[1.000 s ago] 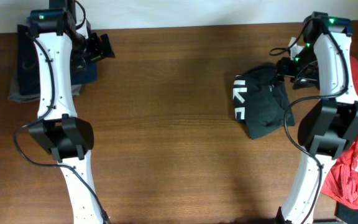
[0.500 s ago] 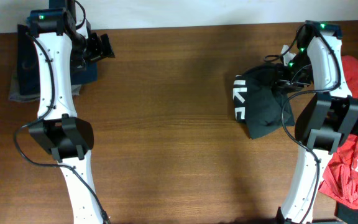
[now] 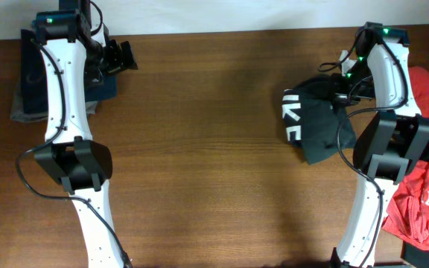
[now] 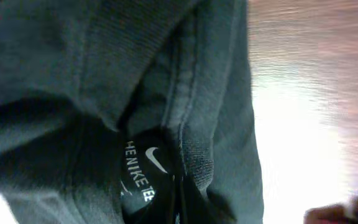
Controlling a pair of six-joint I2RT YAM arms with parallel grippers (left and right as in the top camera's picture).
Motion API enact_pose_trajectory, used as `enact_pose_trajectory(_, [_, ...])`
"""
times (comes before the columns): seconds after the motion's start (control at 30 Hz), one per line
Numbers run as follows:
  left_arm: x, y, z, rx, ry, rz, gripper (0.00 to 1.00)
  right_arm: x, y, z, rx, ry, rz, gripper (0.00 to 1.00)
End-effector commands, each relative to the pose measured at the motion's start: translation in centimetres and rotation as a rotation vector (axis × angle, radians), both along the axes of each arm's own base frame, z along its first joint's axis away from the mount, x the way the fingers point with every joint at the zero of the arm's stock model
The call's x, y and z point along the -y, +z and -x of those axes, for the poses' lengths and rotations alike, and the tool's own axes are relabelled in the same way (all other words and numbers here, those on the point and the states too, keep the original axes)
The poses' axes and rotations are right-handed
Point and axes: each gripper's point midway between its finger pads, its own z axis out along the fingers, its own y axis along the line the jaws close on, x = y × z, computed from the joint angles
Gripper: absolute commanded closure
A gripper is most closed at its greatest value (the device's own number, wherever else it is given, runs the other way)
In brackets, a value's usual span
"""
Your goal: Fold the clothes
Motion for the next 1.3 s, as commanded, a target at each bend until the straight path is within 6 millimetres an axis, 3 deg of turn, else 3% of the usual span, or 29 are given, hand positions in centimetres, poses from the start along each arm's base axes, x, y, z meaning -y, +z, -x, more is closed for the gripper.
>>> enact_pose_trajectory(0.0, [-0.2, 1.6, 0.1, 0.037, -0.013, -0.014, 0.01, 3.8, -0.7, 0.6, -0.047, -0.098, 0.219, 0.96])
enact_pose_trajectory(0.1, [-0.2, 1.6, 0.0, 0.043, -0.013, -0.014, 0.01, 5.9, 0.3, 0.6, -0.040, -0.161, 0.345, 0.96])
enact_pose_trajectory(0.23, [-0.2, 1.6, 0.0, 0.045, -0.013, -0.014, 0.01, 6.8, 0.9, 0.5, -0.034, -0.159, 0.404, 0.95])
enact_pose_trajectory(0.3, [-0.2, 1.6, 0.0, 0.044, -0.013, -0.014, 0.01, 7.3, 1.0, 0.5, -0.034, -0.160, 0.432, 0.90])
enact_pose_trajectory(0.4, [-0.2, 1.6, 0.0, 0.043, -0.013, -0.014, 0.01, 9.2, 1.7, 0.8, -0.029, -0.234, 0.540, 0.89])
enact_pose_trajectory(0.43, [-0.2, 1.6, 0.0, 0.043, -0.013, -0.014, 0.01, 10.0, 2.1, 1.1, -0.029, -0.265, 0.584, 0.84])
enact_pose_trajectory(0.47, [-0.2, 1.6, 0.0, 0.043, -0.013, -0.014, 0.01, 10.4, 2.2, 1.2, -0.031, -0.277, 0.605, 0.71])
enact_pose_trajectory(0.53, [-0.2, 1.6, 0.0, 0.043, -0.013, -0.014, 0.01, 10.6, 2.4, 1.7, -0.043, -0.289, 0.606, 0.27])
enact_pose_trajectory(0.57, [-0.1, 1.6, 0.0, 0.043, -0.014, -0.014, 0.01, 10.6, 2.5, 1.8, -0.043, -0.311, 0.606, 0.14])
enact_pose_trajectory(0.6, [-0.1, 1.6, 0.0, 0.044, -0.014, -0.014, 0.01, 10.5, 2.6, 1.9, -0.041, -0.330, 0.600, 0.09])
enact_pose_trajectory(0.7, [-0.1, 1.6, -0.2, 0.049, -0.013, -0.014, 0.01, 10.0, 2.8, 1.6, -0.022, -0.337, 0.560, 0.07])
enact_pose_trajectory(0.73, [-0.1, 1.7, -0.2, 0.051, -0.013, -0.015, 0.01, 9.9, 2.8, 1.4, -0.015, -0.329, 0.542, 0.08])
enact_pose_trajectory(0.8, [-0.1, 1.7, -0.2, 0.051, -0.013, -0.015, 0.01, 9.6, 2.5, 0.9, -0.005, -0.293, 0.493, 0.21])
enact_pose_trajectory(0.9, [-0.2, 1.7, -0.2, 0.051, -0.013, -0.014, 0.01, 9.6, 1.6, 0.4, 0.011, -0.247, 0.402, 0.64])
enact_pose_trajectory(0.97, [-0.1, 1.7, -0.2, 0.051, -0.013, -0.014, 0.01, 10.2, 1.3, 0.2, 0.034, -0.281, 0.351, 0.84])
enact_pose_trajectory(1.1, [-0.2, 1.6, -0.2, 0.049, -0.013, -0.015, 0.01, 11.0, 0.9, -0.3, 0.090, -0.384, 0.209, 0.86])
enact_pose_trajectory(1.27, [-0.1, 1.6, 0.0, 0.044, -0.013, -0.014, 0.01, 13.6, 0.8, 0.9, 0.092, -0.434, 0.177, 0.94])
